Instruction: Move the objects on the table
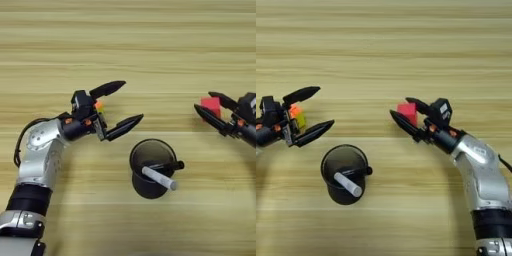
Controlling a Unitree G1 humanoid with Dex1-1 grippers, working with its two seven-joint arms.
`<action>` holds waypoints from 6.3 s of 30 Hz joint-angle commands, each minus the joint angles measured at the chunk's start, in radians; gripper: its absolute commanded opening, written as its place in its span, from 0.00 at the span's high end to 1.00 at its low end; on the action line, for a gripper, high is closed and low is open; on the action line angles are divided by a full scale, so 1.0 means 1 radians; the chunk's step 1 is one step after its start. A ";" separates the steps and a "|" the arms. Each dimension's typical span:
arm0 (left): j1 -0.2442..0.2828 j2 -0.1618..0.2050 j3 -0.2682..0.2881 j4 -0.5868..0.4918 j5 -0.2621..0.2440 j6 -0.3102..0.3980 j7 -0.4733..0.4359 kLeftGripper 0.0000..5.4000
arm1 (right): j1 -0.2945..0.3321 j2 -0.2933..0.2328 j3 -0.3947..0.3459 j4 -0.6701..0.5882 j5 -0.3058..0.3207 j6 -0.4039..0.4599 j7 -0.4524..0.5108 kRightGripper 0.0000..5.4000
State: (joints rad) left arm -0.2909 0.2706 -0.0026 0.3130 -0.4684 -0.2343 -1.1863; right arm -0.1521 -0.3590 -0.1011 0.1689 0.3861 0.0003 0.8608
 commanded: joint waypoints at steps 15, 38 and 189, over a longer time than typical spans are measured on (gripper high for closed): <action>-0.026 0.031 0.037 0.032 0.008 -0.021 0.002 0.00 | -0.056 -0.037 -0.066 0.432 -0.071 -0.279 0.027 0.42; -0.050 0.026 0.044 0.060 0.012 -0.032 0.001 0.00 | -0.083 -0.042 -0.083 0.358 -0.012 -0.260 0.062 0.11; -0.185 0.067 0.080 0.685 0.320 -0.299 0.343 0.39 | -0.123 -0.115 -0.075 0.566 -0.089 -0.432 0.194 0.58</action>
State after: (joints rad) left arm -0.4702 0.3343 0.0831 1.0062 -0.1601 -0.5189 -0.8356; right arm -0.2638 -0.4619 -0.1658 0.7840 0.2672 -0.4592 1.0388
